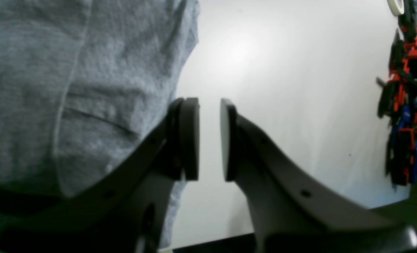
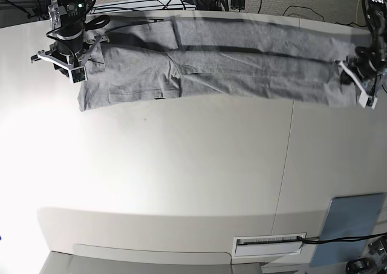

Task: Fold the T-shirt properly
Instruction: 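Grasp the folded strip end with the left gripper and fold it toward the right gripper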

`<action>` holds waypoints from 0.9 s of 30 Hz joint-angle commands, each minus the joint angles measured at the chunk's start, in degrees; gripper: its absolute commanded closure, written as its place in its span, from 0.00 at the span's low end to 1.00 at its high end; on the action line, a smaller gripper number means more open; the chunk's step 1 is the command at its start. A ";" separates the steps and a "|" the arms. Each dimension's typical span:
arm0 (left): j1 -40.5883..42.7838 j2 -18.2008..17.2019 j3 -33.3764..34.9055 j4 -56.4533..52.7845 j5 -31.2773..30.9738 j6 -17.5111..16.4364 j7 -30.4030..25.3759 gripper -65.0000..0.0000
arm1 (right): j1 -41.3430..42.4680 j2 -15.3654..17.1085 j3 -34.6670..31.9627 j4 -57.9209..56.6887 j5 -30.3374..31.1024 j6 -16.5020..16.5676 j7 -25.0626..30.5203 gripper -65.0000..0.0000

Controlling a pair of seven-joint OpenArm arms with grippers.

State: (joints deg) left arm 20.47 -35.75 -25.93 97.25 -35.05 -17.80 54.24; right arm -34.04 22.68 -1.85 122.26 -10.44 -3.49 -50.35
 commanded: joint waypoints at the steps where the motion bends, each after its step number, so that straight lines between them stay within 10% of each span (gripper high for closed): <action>1: 0.68 0.31 -0.48 4.70 0.63 0.90 -0.55 1.00 | -0.11 0.68 0.46 1.01 -0.72 -0.72 1.05 0.83; 12: 8.74 17.86 7.61 27.58 -4.98 1.31 1.92 1.00 | -0.11 0.68 0.46 1.01 -0.72 -0.76 1.84 0.83; 27: 1.03 20.39 40.19 25.99 12.46 11.23 -3.23 1.00 | -0.11 0.68 0.46 1.01 -0.72 -0.90 2.36 0.83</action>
State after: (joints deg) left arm 21.91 -15.40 14.50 122.32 -22.31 -6.63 52.31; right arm -34.15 22.83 -1.83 122.26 -10.50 -3.68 -49.17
